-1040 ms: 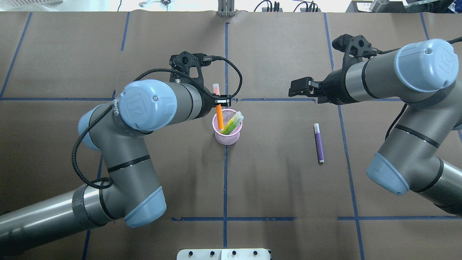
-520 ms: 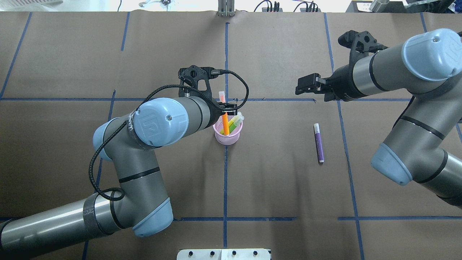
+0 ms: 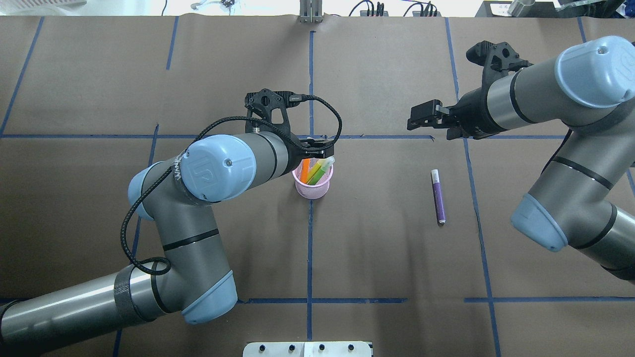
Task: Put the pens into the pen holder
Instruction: 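Lower the orange highlighter into the cup and open the left gripper, then raise the left gripper away while the right gripper lowers onto the purple marker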
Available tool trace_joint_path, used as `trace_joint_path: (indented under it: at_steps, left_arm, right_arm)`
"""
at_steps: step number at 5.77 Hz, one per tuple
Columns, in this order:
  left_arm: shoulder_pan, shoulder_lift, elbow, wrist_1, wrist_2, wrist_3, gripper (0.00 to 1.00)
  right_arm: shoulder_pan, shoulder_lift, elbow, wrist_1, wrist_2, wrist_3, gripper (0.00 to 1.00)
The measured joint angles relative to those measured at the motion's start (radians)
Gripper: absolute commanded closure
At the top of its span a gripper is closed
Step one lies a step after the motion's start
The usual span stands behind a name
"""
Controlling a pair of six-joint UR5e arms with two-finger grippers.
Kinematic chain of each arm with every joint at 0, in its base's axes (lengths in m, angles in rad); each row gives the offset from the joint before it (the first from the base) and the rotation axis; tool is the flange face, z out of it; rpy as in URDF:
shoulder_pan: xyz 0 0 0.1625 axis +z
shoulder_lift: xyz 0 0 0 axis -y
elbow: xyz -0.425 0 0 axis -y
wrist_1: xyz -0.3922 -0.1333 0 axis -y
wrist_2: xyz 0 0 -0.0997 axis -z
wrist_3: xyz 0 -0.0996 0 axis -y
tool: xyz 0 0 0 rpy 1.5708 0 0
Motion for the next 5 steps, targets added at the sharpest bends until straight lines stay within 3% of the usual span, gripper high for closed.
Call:
trace_joint_path:
  at_steps: [2,5]
  left_arm:
    - [-0.011,0.002,-0.009,-0.034,-0.002,0.002,0.13]
    - [-0.057,0.061,-0.084,-0.035,-0.011,0.003,0.12]
  right_arm:
    - [0.002,-0.012,-0.029,-0.003,0.016,0.001,0.0]
    - [-0.002,-0.008,-0.189,-0.068,0.142,-0.174,0.0]
